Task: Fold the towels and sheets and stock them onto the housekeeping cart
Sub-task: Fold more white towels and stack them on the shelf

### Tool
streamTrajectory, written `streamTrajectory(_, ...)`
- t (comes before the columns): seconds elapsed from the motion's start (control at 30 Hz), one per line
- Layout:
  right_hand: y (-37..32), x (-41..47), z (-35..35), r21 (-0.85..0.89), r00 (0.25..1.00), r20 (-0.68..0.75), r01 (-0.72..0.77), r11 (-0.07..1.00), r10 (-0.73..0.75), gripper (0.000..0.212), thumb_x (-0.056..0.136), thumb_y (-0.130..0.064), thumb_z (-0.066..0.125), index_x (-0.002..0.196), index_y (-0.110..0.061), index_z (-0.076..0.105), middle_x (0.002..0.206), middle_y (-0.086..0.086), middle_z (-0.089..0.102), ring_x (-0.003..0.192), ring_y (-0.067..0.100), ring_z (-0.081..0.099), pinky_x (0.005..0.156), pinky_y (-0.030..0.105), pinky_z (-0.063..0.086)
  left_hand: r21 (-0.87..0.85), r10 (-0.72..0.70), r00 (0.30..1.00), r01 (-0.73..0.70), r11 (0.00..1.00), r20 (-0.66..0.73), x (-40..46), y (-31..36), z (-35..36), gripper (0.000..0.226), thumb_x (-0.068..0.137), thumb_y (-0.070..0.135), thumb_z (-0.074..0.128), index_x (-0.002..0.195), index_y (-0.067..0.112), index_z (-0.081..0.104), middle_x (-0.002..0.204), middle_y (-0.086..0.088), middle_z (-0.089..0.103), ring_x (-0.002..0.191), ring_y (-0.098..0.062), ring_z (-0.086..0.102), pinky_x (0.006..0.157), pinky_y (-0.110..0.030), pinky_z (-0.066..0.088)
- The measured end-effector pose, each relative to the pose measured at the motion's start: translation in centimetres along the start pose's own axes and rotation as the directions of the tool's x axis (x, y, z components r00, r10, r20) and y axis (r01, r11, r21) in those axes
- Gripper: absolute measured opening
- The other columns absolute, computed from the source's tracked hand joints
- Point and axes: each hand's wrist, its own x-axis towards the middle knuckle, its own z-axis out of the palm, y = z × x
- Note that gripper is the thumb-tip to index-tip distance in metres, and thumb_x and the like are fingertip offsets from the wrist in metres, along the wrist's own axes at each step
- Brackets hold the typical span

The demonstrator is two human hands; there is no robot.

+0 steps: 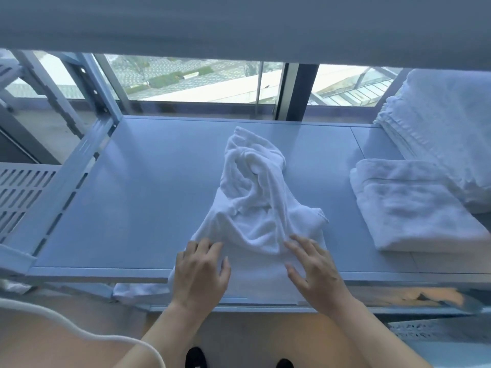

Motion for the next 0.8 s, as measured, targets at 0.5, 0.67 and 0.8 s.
streamTrajectory(0.5,-0.4,16.0,-0.7,-0.004,0.991,-0.121,-0.056,0.998,0.055,0.048,0.086,0.010,0.049,0.124,-0.012,0.068,0.120,0.016,0.054,0.105,0.039,0.053,0.089,0.048,0.051,-0.067,-0.096,0.972,0.113,0.991,0.215,11.4,0.2,2.2,0.016,0.094,0.025,0.057,0.096,0.010,0.061,0.110,-0.008,0.061,0.109,-0.034,0.055,0.074,-0.041,0.049)
streamTrajectory(0.67,2.4,10.4,-2.6,0.053,0.920,-0.386,-0.056,0.997,0.072,0.034,0.080,0.004,0.054,0.106,-0.014,0.067,0.104,0.004,0.052,0.100,0.031,0.055,0.083,0.035,0.048,-0.115,-0.217,0.976,0.217,0.969,0.014,9.6,-3.5,-0.5,0.023,0.096,0.024,0.060,0.077,0.011,0.065,0.078,-0.005,0.060,0.078,-0.033,0.057,0.061,-0.033,0.036)
streamTrajectory(0.8,4.8,6.5,-3.5,0.085,0.885,-0.365,-0.276,0.958,0.287,0.035,0.076,0.005,0.059,0.103,-0.015,0.067,0.108,0.005,0.051,0.102,0.036,0.056,0.085,0.035,0.046,-0.074,-0.308,0.951,0.308,0.948,0.020,8.8,-5.0,-1.4,0.031,0.096,0.020,0.056,0.069,0.007,0.058,0.068,-0.003,0.049,0.069,-0.037,0.055,0.059,-0.034,0.035)
